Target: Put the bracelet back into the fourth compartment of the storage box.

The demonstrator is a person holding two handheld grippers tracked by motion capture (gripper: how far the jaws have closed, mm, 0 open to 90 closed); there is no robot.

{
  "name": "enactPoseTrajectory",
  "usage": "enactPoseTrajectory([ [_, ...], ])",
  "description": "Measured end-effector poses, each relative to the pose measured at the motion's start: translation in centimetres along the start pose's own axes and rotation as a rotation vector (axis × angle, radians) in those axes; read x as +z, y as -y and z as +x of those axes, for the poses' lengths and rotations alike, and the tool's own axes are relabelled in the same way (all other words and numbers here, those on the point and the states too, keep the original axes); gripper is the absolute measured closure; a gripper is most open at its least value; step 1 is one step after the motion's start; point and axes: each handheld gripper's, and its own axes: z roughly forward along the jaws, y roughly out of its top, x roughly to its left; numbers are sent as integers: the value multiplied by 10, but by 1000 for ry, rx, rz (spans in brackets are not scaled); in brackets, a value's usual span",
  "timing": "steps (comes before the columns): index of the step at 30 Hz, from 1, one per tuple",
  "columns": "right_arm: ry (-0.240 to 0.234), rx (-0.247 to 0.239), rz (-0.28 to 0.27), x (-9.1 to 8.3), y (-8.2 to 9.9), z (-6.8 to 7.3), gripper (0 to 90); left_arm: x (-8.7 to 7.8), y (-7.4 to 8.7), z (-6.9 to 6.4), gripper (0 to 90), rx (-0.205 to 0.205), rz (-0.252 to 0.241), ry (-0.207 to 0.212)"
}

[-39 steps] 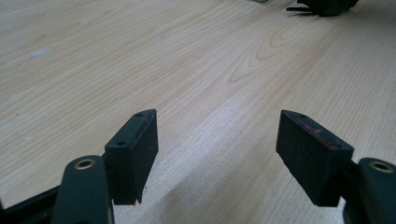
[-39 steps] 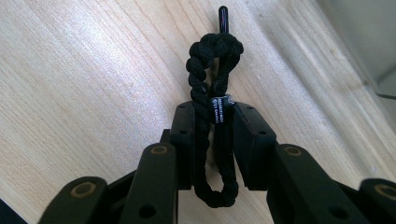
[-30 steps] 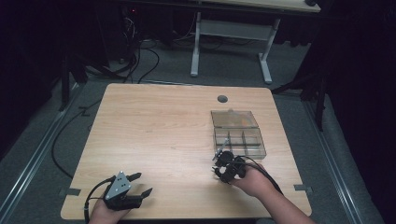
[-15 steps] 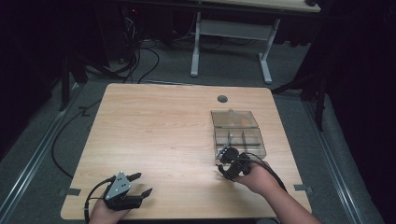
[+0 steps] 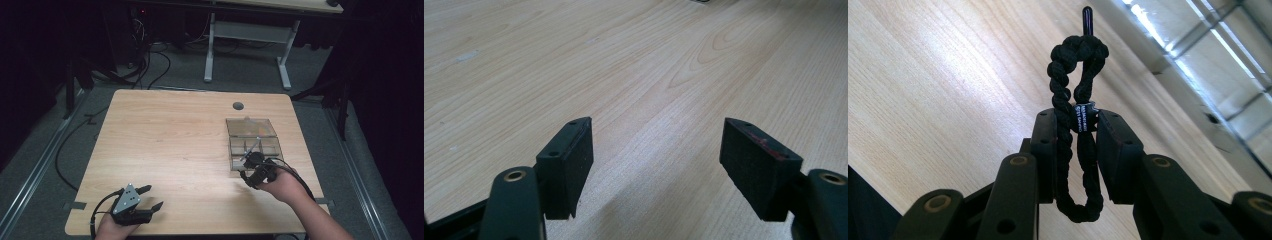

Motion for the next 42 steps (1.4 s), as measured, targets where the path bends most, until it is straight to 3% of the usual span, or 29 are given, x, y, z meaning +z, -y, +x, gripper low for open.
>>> enactPoseTrajectory([
  [5,12,20,2,-11,-1,-5,711,0,0,0,301,-2,0,2],
  [8,19,1,-4,-15,-1,-8,711,0,0,0,301,-2,0,2],
  [14,12,29,-12,-21,-4,-13,711,0,0,0,301,-1,0,2],
  [15,17,54,2,-22,-7,-14,711,0,0,0,300,0,0,3],
  [17,18,31,-5,-22,-8,-16,711,0,0,0,300,-1,0,3],
  [21,24,37,-5,-25,-16,-20,711,0,0,0,299,-1,1,4],
  [26,25,28,0,-25,-23,-24,711,0,0,0,299,1,0,4],
  [30,27,53,11,-23,-31,-27,711,0,0,0,298,0,0,5],
  [42,30,31,21,-8,-57,-38,711,0,0,0,298,0,3,4],
])
